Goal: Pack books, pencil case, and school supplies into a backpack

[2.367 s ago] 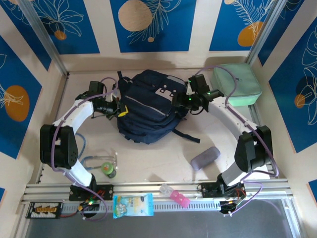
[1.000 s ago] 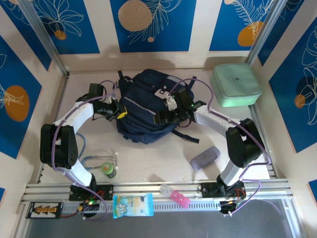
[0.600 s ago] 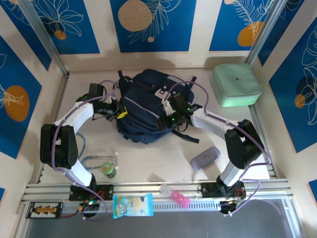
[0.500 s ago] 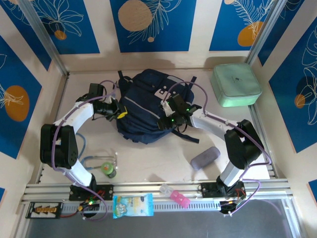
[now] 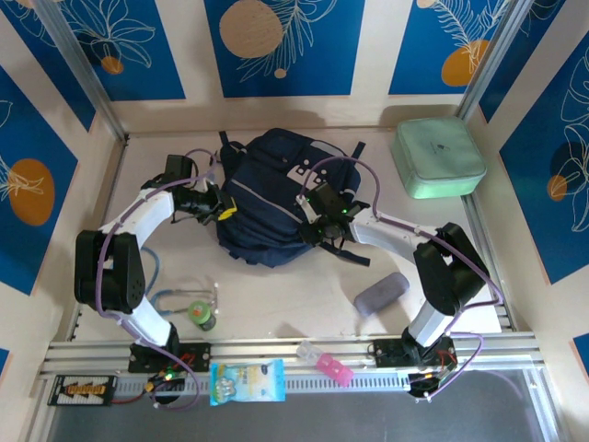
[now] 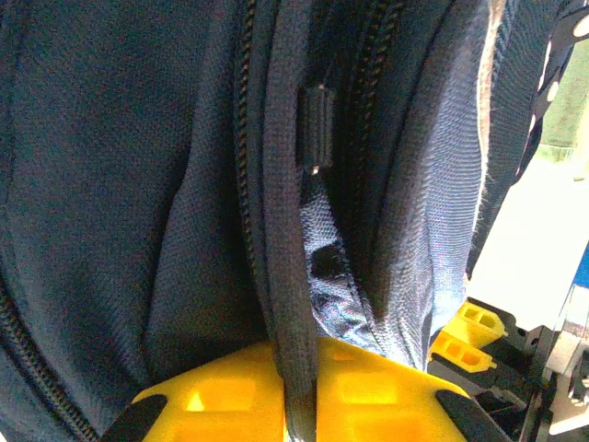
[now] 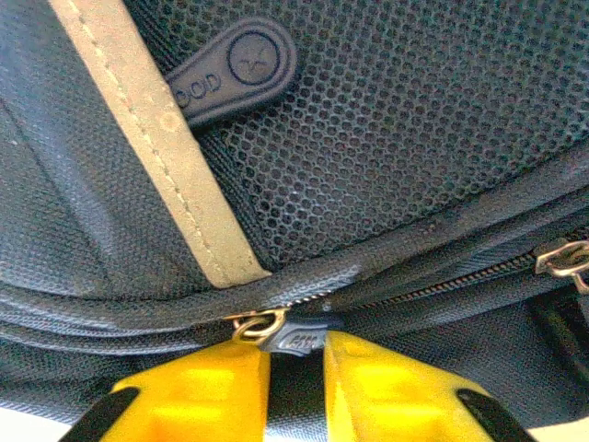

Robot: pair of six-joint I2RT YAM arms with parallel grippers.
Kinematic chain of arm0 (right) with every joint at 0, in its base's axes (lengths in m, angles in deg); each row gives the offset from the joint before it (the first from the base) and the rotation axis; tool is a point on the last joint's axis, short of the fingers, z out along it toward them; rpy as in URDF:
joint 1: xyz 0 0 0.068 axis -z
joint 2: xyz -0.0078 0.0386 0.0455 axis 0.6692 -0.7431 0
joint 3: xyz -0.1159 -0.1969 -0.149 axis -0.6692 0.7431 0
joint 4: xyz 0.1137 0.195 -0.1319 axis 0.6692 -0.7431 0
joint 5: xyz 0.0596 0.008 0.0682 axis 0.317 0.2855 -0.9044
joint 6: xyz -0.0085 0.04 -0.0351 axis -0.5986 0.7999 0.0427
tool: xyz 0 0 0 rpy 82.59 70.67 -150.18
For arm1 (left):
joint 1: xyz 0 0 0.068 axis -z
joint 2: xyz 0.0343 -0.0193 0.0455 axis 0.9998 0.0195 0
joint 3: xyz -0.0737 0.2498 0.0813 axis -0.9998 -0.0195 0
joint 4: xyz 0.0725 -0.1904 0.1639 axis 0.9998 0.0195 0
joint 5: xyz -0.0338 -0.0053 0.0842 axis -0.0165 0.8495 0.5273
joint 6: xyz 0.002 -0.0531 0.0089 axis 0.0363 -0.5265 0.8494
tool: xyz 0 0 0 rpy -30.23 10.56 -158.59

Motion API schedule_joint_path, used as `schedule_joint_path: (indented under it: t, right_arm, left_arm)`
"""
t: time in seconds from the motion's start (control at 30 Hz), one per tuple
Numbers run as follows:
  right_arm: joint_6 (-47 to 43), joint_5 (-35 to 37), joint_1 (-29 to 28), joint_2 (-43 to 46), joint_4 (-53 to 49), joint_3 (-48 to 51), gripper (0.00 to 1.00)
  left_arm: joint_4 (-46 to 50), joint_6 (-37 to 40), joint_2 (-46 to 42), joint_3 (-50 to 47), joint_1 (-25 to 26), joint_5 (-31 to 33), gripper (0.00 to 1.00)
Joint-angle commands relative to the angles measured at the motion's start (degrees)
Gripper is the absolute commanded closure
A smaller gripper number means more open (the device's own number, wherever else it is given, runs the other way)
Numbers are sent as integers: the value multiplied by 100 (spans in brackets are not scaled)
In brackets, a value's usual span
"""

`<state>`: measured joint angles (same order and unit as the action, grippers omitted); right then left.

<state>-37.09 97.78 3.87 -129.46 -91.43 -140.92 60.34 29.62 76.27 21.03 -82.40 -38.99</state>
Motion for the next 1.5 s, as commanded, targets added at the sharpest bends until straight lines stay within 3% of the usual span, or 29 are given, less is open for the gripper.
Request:
schedule_joint_path:
  t: [0.0,0.17,0.37,0.67,0.8,0.93,1.03,1.13,1.47]
  right_arm:
    - [-225,50,-10,-61,246,-100,81]
    - [-221,322,-10,-1,277,-151,92]
    - [-199,82,-11,455,146,12,100]
    - [-1,-1697,-40,894,-154,122,100]
    - [147,-1937,-225,870,-56,132,100]
    - [541,-804,-334,693,-194,7,99]
    - [847,-22,-232,591,-325,-28,86]
    - [882,243,-194,490,-233,10,77]
    - [858,703,-186,-87,-61,-473,73]
  left_arm:
    - [-83,-23,-18,186,-20,-162,87]
    - [-70,-13,-26,189,-18,-153,87]
    - [-142,-50,-9,168,-23,-122,87]
    - [-569,-385,53,17,-20,-143,87]
    - [-1088,-800,121,-109,-15,-355,87]
    - [-1261,-948,193,-70,-19,-434,87]
    - [-1070,-810,161,-11,-26,-367,87]
    - [-913,-685,121,10,-30,-294,87]
    - [-885,-691,122,36,-38,-323,86]
